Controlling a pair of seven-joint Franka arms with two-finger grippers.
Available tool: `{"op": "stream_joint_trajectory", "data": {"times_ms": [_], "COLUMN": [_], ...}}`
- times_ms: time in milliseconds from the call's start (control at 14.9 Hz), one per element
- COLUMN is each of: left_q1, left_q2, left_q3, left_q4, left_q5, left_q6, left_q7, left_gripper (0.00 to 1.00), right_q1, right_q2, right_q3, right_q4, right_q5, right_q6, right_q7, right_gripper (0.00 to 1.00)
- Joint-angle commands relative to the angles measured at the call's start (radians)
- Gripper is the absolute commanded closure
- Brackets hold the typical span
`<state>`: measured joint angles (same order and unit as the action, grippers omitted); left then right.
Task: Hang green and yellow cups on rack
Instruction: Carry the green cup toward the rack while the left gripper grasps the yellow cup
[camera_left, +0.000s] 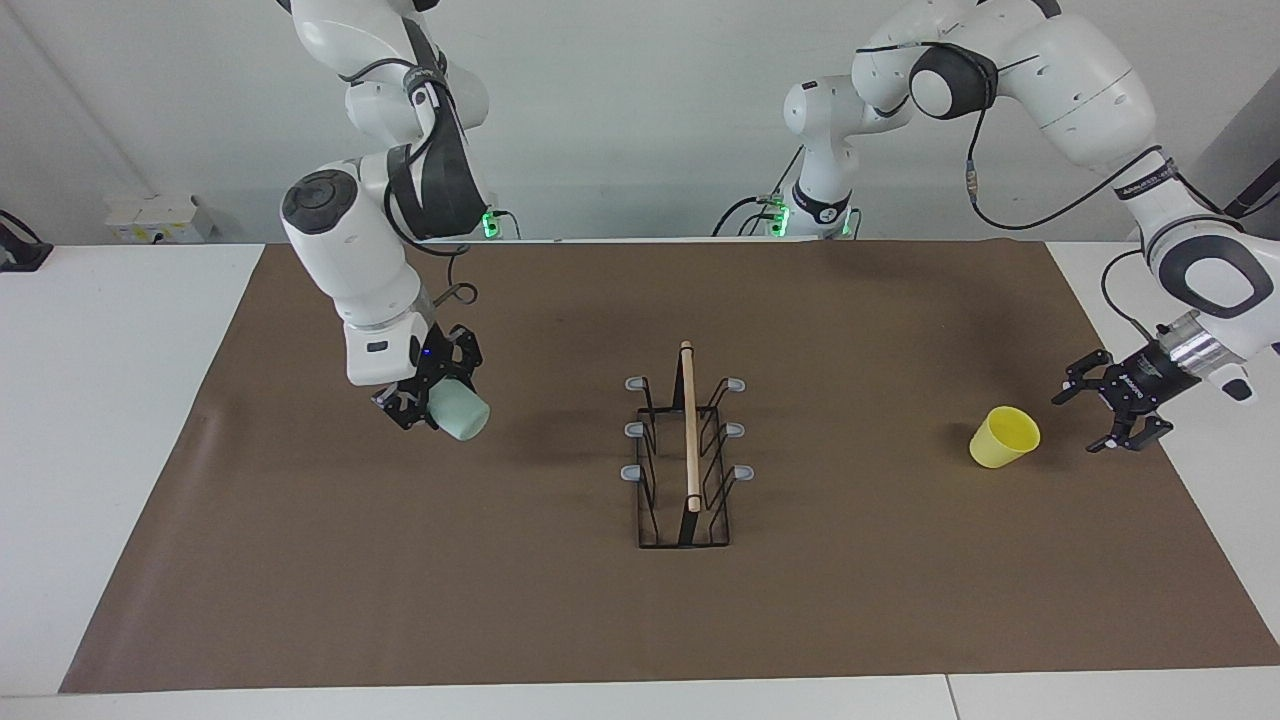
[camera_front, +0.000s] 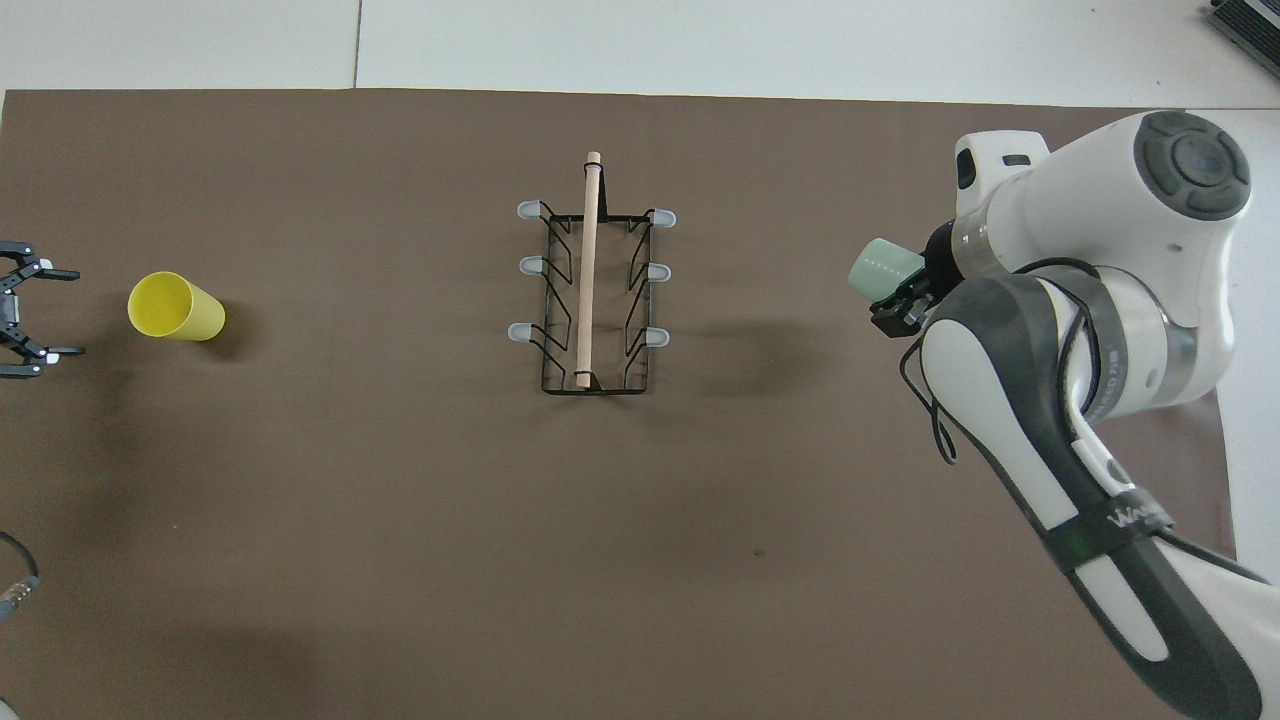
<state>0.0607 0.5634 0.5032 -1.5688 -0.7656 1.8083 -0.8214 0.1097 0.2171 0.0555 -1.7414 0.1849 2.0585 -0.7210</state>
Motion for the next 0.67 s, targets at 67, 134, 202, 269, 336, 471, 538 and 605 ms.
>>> {"op": "stream_joint_trajectory", "data": {"times_ms": [67,134,202,269,336,471,538,605], "left_q1": [-0.022,-0.004,0.031,0.045,0.042,0.047,0.048,0.041], "left_q2": [-0.024,-0.013,0.015,0.033,0.036,0.035,0.024,0.004], "left_q3": [0.015,0.015,0.015,0.009,0.008,0.000,-0.005,-0.005], "left_q4": [-0.047,-0.040,-0.037,-0.025,-0.023,-0.046,-0.090,-0.136], "left_q5": [-0.035,-0.087,-0.119,-0.133,-0.136,-0.178,-0.204,-0.252], "left_q6": [-0.010,-0.020,-0.011,-0.009,-0.004,-0.017,-0.026,-0.035], "left_q7": [-0.051,-0.056,-0.055,-0.055,-0.055,-0.053,-0.051,-0.042], "left_gripper": [0.00,0.00,0.00,0.00,0.00,0.00,0.00,0.00], "right_q1": [-0.010,-0.010,-0.010,-0.012,-0.013,-0.012,-0.012,-0.007], "right_q2": [-0.024,-0.034,-0.041,-0.044,-0.050,-0.061,-0.073,-0.090], "right_q3": [0.007,0.007,0.007,0.007,0.007,0.007,0.007,0.007], "right_q4": [-0.056,-0.078,-0.095,-0.101,-0.107,-0.130,-0.154,-0.191], "right_q5": [0.245,0.316,0.391,0.450,0.511,0.664,0.745,0.833], "right_q6": [0.093,0.113,0.129,0.129,0.129,0.140,0.162,0.199], "right_q7": [-0.066,-0.078,-0.098,-0.125,-0.147,-0.201,-0.237,-0.292], "right_gripper": [1.00,1.00,1.00,1.00,1.00,1.00,1.00,1.00]}}
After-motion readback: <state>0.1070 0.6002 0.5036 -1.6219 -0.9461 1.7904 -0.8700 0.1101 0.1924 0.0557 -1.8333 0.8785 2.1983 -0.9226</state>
